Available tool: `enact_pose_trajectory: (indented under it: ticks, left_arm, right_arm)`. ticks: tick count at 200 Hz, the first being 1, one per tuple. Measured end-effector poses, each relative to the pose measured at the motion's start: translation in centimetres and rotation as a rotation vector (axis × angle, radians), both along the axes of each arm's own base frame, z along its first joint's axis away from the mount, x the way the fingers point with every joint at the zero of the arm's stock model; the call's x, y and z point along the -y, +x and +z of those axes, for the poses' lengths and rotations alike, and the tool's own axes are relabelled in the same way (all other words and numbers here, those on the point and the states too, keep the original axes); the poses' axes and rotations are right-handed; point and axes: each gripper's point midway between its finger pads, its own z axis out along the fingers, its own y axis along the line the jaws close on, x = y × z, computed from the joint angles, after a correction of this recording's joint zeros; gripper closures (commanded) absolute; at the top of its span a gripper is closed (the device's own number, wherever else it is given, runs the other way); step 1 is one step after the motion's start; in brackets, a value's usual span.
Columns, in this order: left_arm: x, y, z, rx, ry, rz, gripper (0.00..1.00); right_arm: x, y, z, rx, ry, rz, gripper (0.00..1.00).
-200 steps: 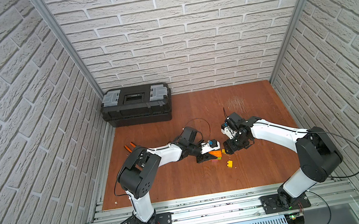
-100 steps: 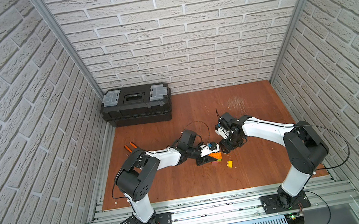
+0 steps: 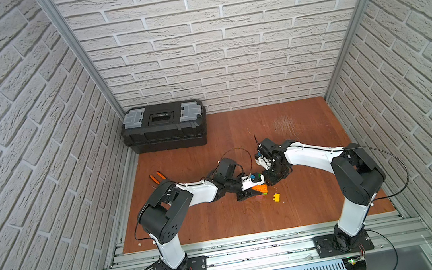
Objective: Assemble a carrot with lego
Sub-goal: Pick up the lego brick from the center of the board.
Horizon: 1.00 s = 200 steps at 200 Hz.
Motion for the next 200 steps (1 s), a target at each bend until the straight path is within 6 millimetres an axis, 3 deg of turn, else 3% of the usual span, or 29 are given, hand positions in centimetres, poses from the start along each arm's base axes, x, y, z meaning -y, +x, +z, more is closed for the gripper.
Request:
enact_pose_trajectory:
  ticks: [32, 47, 152, 200]
  left_arm:
    - [-0.01, 0.01, 0.02, 0.002, -0.001, 0.001, 0.74]
    - [0.00, -0.02, 0.00, 0.002, 0.000, 0.001, 0.74]
    - [0.02, -0.01, -0.07, 0.013, -0.002, 0.004, 0.74]
    - [0.01, -0.03, -0.07, 0.015, -0.004, 0.004, 0.75]
  right_arm:
    - [0.18, -0.02, -0.28, -0.004, -0.015, -0.003, 0.85]
    - [0.20, -0.01, -0.25, -0.004, -0.017, -0.006, 0.87]
    - [0.44, -0.10, -0.30, -0.010, -0.029, -0.031, 0.67]
    - [0.46, -0.12, -0.34, -0.012, -0.030, -0.034, 0.66]
